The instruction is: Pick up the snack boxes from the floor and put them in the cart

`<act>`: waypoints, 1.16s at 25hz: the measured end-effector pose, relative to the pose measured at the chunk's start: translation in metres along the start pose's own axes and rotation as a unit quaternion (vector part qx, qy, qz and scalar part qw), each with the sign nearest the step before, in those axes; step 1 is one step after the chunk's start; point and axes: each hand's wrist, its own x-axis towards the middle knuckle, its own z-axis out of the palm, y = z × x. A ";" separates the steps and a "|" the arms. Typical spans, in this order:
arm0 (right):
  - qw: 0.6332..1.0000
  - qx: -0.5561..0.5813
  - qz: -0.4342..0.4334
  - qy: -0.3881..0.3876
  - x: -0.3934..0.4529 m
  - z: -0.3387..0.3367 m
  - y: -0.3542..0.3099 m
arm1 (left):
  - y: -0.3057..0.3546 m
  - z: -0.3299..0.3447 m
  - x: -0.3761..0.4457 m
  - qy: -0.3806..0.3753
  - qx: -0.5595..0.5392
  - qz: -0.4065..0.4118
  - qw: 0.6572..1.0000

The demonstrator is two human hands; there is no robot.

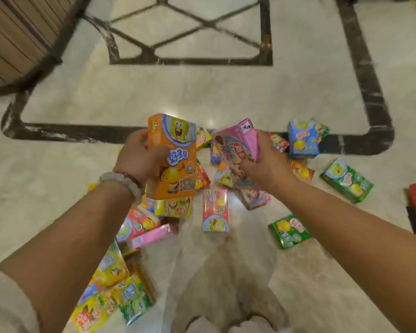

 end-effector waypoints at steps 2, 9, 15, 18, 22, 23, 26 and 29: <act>0.999 0.041 0.007 0.020 -0.016 -0.062 -0.082 | 0.087 -0.033 -0.029 -0.007 -0.059 0.022 0.998; 0.944 0.325 -0.034 0.040 -0.074 -0.270 -0.344 | 0.381 -0.145 -0.152 -0.108 -0.210 0.139 0.962; 0.909 0.389 -0.147 0.032 -0.146 -0.399 -0.484 | 0.553 -0.190 -0.256 -0.189 -0.279 0.246 0.909; 0.902 0.374 -0.207 0.058 -0.175 -0.441 -0.518 | 0.600 -0.198 -0.289 -0.207 -0.300 0.271 0.891; 0.903 0.346 -0.233 0.098 -0.206 -0.483 -0.537 | 0.635 -0.192 -0.321 -0.205 -0.297 0.294 0.885; 0.903 0.339 -0.240 0.109 -0.214 -0.490 -0.538 | 0.640 -0.190 -0.326 -0.202 -0.292 0.297 0.886; 0.902 0.323 -0.247 0.147 -0.243 -0.504 -0.539 | 0.651 -0.181 -0.340 -0.203 -0.284 0.309 0.884; 0.892 0.313 -0.247 0.214 -0.282 -0.510 -0.531 | 0.662 -0.169 -0.355 -0.244 -0.279 0.317 0.873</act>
